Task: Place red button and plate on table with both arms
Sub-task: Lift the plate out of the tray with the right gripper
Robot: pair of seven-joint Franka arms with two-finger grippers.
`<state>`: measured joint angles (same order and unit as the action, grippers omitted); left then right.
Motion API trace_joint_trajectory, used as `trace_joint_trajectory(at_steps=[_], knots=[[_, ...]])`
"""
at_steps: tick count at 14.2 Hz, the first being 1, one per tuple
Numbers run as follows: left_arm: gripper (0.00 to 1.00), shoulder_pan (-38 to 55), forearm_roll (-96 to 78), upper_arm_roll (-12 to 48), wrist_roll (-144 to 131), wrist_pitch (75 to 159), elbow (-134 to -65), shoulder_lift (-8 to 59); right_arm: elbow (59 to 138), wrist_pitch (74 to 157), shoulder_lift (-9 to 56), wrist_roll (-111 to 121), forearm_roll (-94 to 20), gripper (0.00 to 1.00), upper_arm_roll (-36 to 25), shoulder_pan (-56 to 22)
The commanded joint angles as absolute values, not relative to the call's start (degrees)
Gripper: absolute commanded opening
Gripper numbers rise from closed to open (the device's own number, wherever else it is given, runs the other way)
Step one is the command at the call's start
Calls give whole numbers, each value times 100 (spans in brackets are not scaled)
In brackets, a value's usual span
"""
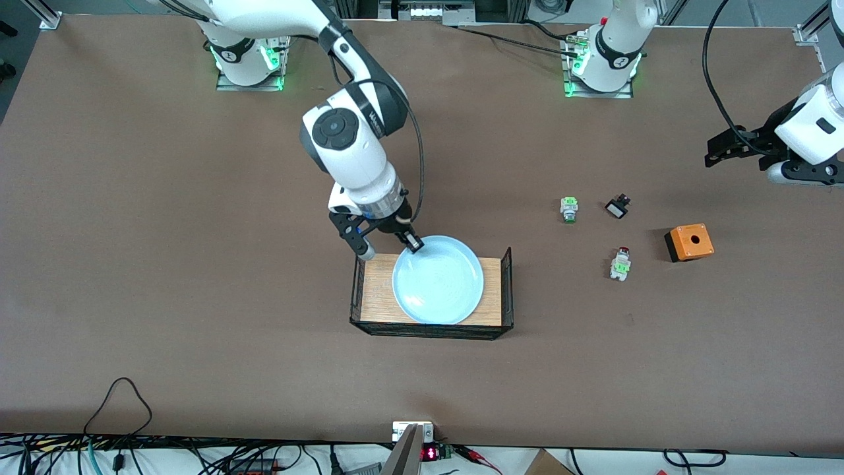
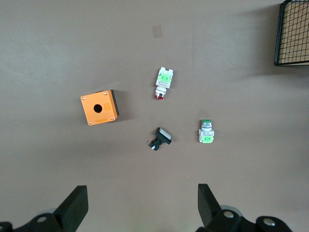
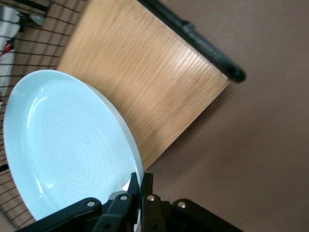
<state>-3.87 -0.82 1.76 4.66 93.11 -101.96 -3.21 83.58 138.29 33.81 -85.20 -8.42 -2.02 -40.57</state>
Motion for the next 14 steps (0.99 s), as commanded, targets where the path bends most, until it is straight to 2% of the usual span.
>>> trace_joint_trajectory(at_steps=[1,5,7,11,14], knots=[[100,-413,-167,176,431,9211,-10090,-272,8385,13738,2989,-8508,-932,0,-255,-4104],[100,-413,-167,176,431,9211,-10090,-273,8393,13010,2419,-8351,-932,0,-246,-3991],[100,-413,-167,176,431,9211,-10090,-273,8420,12317,2041,-7904,-940,0,-246,-3754],[100,-413,-167,176,431,9211,-10090,-272,8446,10902,1408,-6561,-1142,0,-246,-3052],[100,-413,-158,176,431,9211,-10081,-273,8472,10040,1178,-5348,-1143,0,-255,-2446]])
